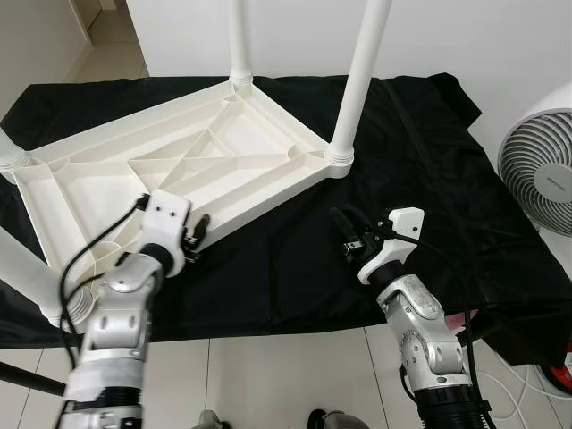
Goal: Building children table
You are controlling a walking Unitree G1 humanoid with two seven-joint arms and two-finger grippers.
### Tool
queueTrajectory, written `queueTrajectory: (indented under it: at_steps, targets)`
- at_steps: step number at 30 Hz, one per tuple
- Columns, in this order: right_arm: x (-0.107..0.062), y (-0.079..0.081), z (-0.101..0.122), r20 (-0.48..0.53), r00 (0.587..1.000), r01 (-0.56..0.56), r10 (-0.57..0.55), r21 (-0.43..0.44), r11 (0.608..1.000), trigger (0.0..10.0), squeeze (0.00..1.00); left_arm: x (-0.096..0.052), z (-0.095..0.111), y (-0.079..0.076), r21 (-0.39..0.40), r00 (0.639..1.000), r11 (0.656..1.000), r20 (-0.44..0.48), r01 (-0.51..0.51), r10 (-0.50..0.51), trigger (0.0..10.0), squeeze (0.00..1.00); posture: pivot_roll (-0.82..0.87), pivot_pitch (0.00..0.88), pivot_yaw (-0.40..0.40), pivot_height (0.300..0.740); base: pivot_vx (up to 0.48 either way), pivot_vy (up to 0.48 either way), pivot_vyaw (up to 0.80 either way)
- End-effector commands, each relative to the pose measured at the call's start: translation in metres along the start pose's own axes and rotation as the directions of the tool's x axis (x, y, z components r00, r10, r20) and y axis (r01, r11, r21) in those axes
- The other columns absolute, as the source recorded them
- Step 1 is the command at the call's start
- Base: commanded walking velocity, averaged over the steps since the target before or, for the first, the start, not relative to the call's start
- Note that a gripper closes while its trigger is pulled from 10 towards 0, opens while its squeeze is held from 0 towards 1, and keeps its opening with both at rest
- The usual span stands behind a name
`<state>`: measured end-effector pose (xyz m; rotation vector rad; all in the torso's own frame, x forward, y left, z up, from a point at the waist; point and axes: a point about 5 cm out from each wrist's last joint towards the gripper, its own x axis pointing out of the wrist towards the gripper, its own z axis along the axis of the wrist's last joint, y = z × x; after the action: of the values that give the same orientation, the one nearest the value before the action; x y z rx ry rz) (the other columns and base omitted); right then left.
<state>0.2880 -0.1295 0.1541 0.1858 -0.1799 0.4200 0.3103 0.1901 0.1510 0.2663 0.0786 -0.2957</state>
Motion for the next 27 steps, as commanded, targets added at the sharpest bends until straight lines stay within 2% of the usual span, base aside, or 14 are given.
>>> queueTrajectory:
  at_steps: [1, 2, 3, 6, 7, 9, 10, 11, 14, 19, 22, 24, 26, 27]
  targets:
    - [0.0, 0.0, -0.002, -0.006, 1.0, -0.004, 0.004, 0.0, 1.0, 10.0, 0.0, 0.001, -0.003, -0.002, 0.004, 0.999, 0.999, -0.008, 0.05, -0.049, 10.0, 0.98, -0.1, 0.108, 0.028, 0.74, 0.0, 0.0, 0.0]
    - [0.001, -0.001, -0.001, -0.004, 1.0, -0.001, 0.001, -0.001, 1.0, 10.0, 0.0, 0.0, -0.005, -0.001, -0.049, 0.995, 0.994, -0.007, 0.095, -0.095, 10.0, 1.0, -0.1, 0.106, 0.031, 0.74, 0.0, 0.0, 0.0]
    - [0.001, -0.001, -0.001, -0.004, 1.0, -0.001, 0.001, -0.001, 1.0, 10.0, 0.0, 0.0, -0.005, -0.001, -0.049, 0.995, 0.994, -0.007, 0.095, -0.095, 10.0, 1.0, -0.1, 0.106, 0.031, 0.74, 0.0, 0.0, 0.0]
    - [0.0, -0.001, -0.002, -0.003, 1.0, 0.002, -0.002, -0.002, 1.0, 10.0, 0.0, -0.005, -0.005, -0.011, 0.005, 0.979, 0.979, -0.001, 0.206, -0.206, 10.0, 1.0, -0.11, 0.106, 0.032, 0.74, 0.0, 0.0, 0.0]
    - [0.0, -0.001, -0.002, -0.003, 1.0, 0.002, -0.002, -0.002, 1.0, 10.0, 0.0, -0.005, -0.005, -0.011, 0.005, 0.979, 0.979, -0.001, 0.206, -0.206, 10.0, 1.0, -0.11, 0.106, 0.032, 0.74, 0.0, 0.0, 0.0]
    - [0.0, -0.001, -0.002, -0.003, 1.0, 0.003, -0.003, -0.003, 1.0, 10.0, 0.0, -0.009, -0.009, -0.017, 0.059, 0.962, 0.96, -0.032, 0.272, -0.271, 10.0, 1.0, -0.11, 0.105, 0.034, 0.74, 0.0, 0.0, 0.0]
    - [0.0, -0.001, -0.002, -0.003, 1.0, 0.003, -0.003, -0.003, 1.0, 10.0, 0.0, -0.009, -0.011, -0.017, 0.05, 0.957, 0.956, -0.045, 0.288, -0.286, 10.0, 0.33, -0.11, 0.105, 0.034, 0.74, 0.0, 0.0, 0.0]
    - [0.0, -0.001, -0.002, -0.004, 1.0, 0.005, -0.005, -0.004, 1.0, 10.0, 0.0, -0.01, -0.01, -0.015, 0.042, 0.954, 0.954, -0.04, 0.298, -0.296, 10.0, 0.0, -0.11, 0.105, 0.034, 0.74, 0.0, 0.0, 0.0]
    - [0.0, -0.001, -0.002, -0.004, 1.0, 0.006, -0.006, -0.004, 1.0, 10.0, 0.0, -0.01, -0.008, -0.013, 0.02, 0.954, 0.954, -0.021, 0.3, -0.299, 10.0, 0.0, -0.11, 0.105, 0.034, 0.74, 0.0, 0.0, 0.0]
    - [0.001, 0.0, -0.002, -0.004, 1.0, -0.001, 0.0, -0.002, 1.0, 10.0, 0.0, -0.005, -0.017, -0.003, 0.049, 0.97, 0.972, -0.095, 0.228, -0.223, 10.0, 0.0, -0.11, 0.105, 0.034, 0.74, 0.0, 0.0, 0.0]
    - [0.001, 0.0, -0.002, -0.004, 1.0, -0.002, 0.002, -0.002, 1.0, 10.0, 0.0, -0.003, -0.017, -0.001, 0.049, 0.974, 0.977, -0.1, 0.209, -0.204, 10.0, 0.0, -0.11, 0.105, 0.034, 0.74, 0.0, 0.0, 0.0]
    - [0.002, 0.0, -0.002, -0.003, 1.0, -0.004, 0.004, -0.003, 1.0, 10.0, 0.0, 0.001, -0.022, 0.003, 0.016, 0.978, 0.988, -0.152, 0.151, -0.146, 10.0, 0.0, -0.1, 0.099, 0.032, 0.74, 0.0, 0.0, 0.0]
    - [0.002, 0.0, -0.002, -0.003, 1.0, -0.004, 0.004, -0.003, 1.0, 10.0, 0.0, 0.001, -0.022, 0.003, 0.016, 0.978, 0.988, -0.152, 0.151, -0.146, 10.0, 0.0, -0.1, 0.099, 0.032, 0.74, 0.0, 0.0, 0.0]
    - [0.002, 0.0, -0.002, -0.002, 1.0, -0.005, 0.005, -0.003, 1.0, 10.0, 0.0, 0.005, -0.03, 0.002, 0.016, 0.971, 0.992, -0.21, 0.122, -0.116, 10.0, 0.0, -0.1, 0.099, 0.032, 0.74, 0.0, 0.0, 0.0]
